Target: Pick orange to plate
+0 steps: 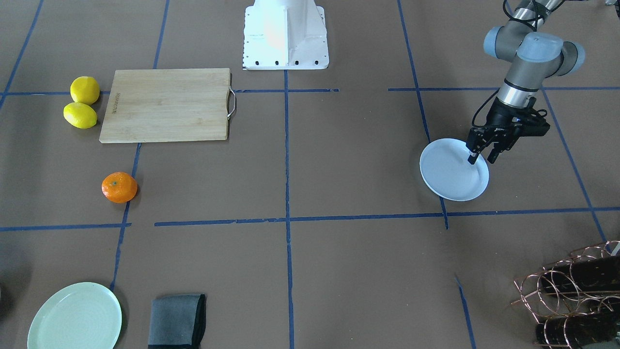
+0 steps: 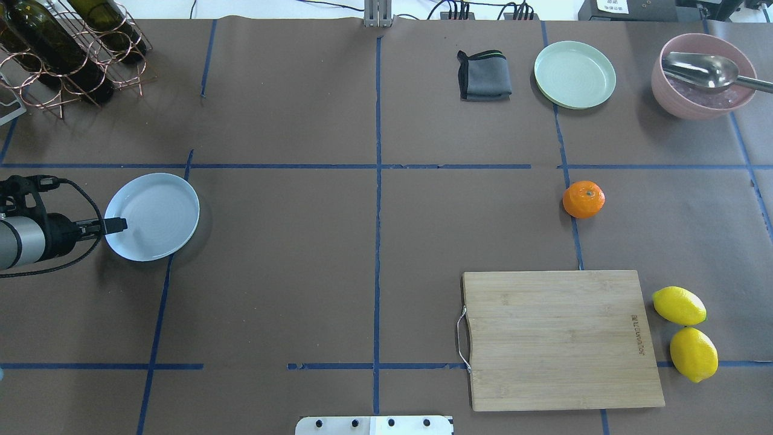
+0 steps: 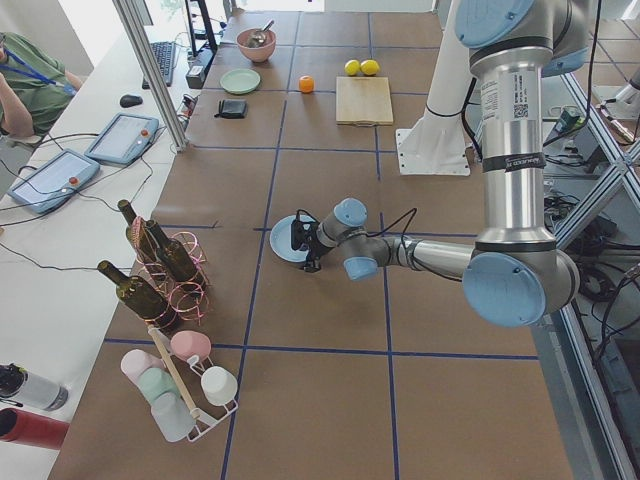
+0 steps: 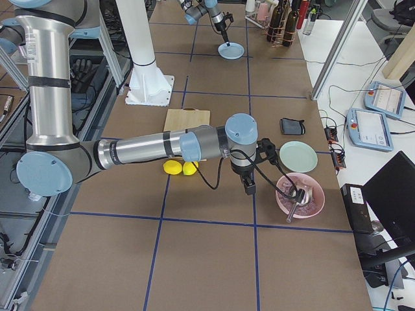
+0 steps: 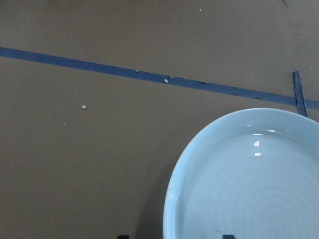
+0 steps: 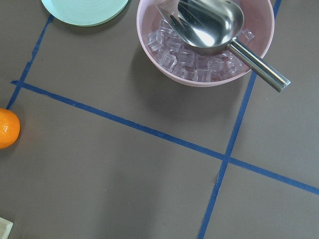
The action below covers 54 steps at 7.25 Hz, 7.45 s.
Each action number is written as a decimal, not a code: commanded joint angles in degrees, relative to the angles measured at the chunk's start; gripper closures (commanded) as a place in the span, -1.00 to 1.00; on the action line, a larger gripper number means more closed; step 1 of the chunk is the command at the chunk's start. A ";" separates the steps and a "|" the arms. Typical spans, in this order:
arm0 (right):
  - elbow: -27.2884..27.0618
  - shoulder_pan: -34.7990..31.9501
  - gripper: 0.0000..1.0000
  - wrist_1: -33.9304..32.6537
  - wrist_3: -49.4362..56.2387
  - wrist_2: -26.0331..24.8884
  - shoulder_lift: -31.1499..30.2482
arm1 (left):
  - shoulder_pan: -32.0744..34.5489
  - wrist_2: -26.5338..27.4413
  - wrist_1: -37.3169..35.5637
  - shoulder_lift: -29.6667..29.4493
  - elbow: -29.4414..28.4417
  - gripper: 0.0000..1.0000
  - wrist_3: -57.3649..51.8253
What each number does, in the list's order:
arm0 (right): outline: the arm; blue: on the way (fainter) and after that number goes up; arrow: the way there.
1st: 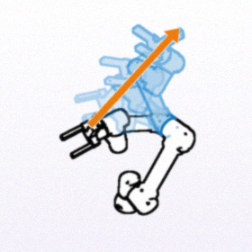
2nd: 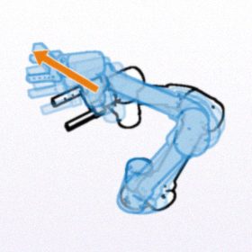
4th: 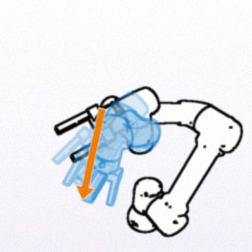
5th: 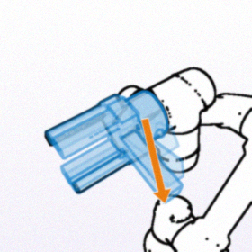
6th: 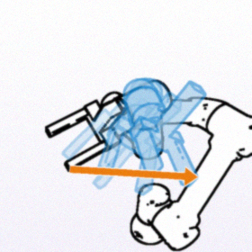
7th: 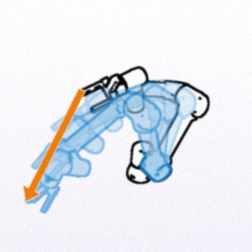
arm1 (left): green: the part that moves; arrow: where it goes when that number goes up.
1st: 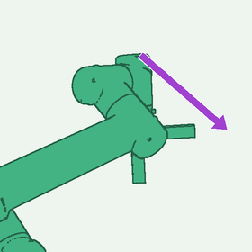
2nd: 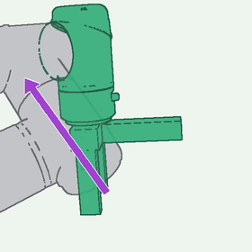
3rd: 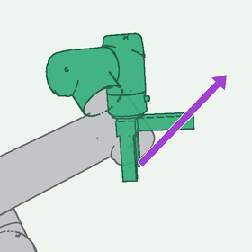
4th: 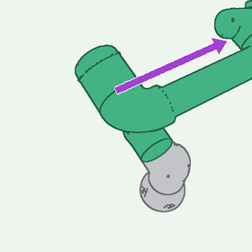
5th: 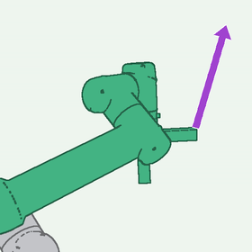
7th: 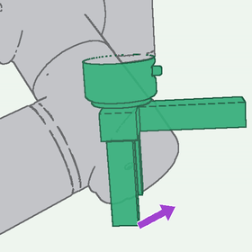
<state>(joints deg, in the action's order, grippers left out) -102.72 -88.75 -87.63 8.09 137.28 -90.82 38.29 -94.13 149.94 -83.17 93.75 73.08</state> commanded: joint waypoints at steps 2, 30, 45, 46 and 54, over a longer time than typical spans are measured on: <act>0.06 -0.02 -1.00 0.00 0.00 0.00 -0.06 | 0.03 0.00 0.00 0.02 0.11 1.00 -0.39; -4.42 2.53 -1.00 0.70 -0.18 0.00 0.12 | 51.94 -31.81 -58.48 -6.13 6.39 -1.00 -95.60; 1.03 43.48 -1.00 21.62 -49.39 -28.03 8.73 | 58.47 -41.48 -60.03 0.46 5.13 -1.00 -87.05; 1.29 44.09 -1.00 21.62 -49.39 -28.56 8.73 | 58.47 -41.48 -60.03 0.55 5.13 -1.00 -87.05; 7.36 46.03 -1.00 21.62 -49.04 -32.87 11.54 | 58.47 -41.57 -59.94 0.46 5.21 -1.00 -87.14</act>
<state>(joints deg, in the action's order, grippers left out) -96.33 -43.09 -66.01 -40.91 104.96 -79.77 96.77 -135.70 89.93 -82.67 98.96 -14.03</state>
